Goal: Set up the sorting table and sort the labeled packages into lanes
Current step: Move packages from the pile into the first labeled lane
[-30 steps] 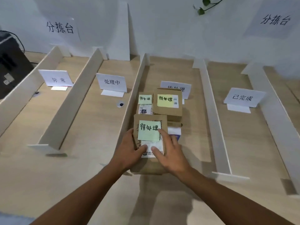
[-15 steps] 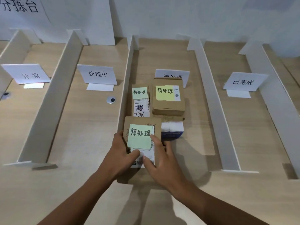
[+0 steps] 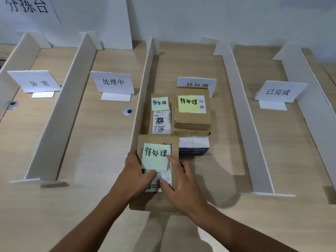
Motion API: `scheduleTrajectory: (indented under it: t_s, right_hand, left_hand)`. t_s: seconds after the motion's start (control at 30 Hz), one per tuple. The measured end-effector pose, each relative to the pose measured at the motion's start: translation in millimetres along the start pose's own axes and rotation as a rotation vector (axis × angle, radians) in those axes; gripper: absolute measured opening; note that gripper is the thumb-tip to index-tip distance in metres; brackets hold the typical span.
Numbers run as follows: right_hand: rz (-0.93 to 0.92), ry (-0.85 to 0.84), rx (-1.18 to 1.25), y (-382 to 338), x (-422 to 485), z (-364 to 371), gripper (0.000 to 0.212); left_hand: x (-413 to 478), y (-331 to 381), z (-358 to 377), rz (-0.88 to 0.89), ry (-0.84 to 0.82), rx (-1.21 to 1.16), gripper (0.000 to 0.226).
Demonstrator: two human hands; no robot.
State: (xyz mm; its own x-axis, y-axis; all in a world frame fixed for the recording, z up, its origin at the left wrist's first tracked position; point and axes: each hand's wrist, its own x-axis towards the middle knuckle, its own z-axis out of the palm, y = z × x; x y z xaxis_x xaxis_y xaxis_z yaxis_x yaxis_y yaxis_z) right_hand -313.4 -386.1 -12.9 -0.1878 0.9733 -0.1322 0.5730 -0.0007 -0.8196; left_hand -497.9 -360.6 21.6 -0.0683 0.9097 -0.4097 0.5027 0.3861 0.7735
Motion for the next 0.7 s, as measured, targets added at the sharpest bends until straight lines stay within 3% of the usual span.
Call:
scheduleTrajectory:
  t_s: [0.2, 0.7]
  right_hand:
    - [0.058, -0.044, -0.005, 19, 8, 1, 0.070]
    - [0.047, -0.009, -0.115, 54, 37, 27, 0.072]
  left_hand:
    - [6, -9, 14, -0.022, 0.004, 0.014, 0.062]
    - [59, -28, 41, -0.158, 0.007, 0.167, 0.060]
